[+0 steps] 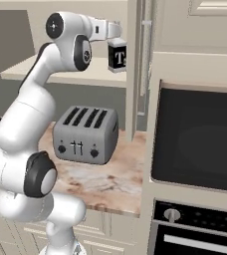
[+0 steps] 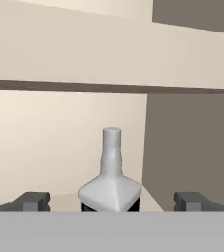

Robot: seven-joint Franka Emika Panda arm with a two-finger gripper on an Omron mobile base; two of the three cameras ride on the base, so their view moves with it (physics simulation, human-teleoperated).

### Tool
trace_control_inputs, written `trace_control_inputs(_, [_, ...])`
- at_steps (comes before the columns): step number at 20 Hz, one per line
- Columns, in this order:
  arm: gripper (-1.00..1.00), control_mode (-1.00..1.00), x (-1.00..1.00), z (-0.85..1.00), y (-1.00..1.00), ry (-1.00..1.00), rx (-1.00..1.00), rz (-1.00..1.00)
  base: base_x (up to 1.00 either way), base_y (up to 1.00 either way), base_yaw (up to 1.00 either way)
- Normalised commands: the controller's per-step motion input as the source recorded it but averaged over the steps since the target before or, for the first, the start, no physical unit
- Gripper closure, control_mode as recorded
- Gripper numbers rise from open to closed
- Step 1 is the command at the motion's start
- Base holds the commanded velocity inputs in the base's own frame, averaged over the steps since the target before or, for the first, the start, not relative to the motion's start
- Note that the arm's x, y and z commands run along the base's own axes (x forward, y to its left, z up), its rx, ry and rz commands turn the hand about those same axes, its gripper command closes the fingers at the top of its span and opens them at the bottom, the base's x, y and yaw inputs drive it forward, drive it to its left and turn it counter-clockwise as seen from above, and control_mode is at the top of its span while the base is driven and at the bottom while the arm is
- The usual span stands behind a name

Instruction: There is a bowl on the dining counter. Grab a lemon wedge from the fridge and place it in the bowl. Then get the liquor bottle and glass cup from the cabinet and place them next to the bowl.

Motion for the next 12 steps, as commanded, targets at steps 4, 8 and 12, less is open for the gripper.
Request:
trace_control_inputs(4, [-1.00, -1.00, 0.41, 0.00, -0.14, 0.00, 0.00, 0.00, 0.00, 0.00, 0.00])
trace_control_inputs(8, [-1.00, -1.00, 0.47, 0.00, -0.01, 0.04, 0.00, 0.00, 0.00, 0.00, 0.00])
trace_control_inputs(12, [-1.00, -1.00, 0.44, -0.01, 0.00, 0.03, 0.00, 0.00, 0.00, 0.00, 0.00])
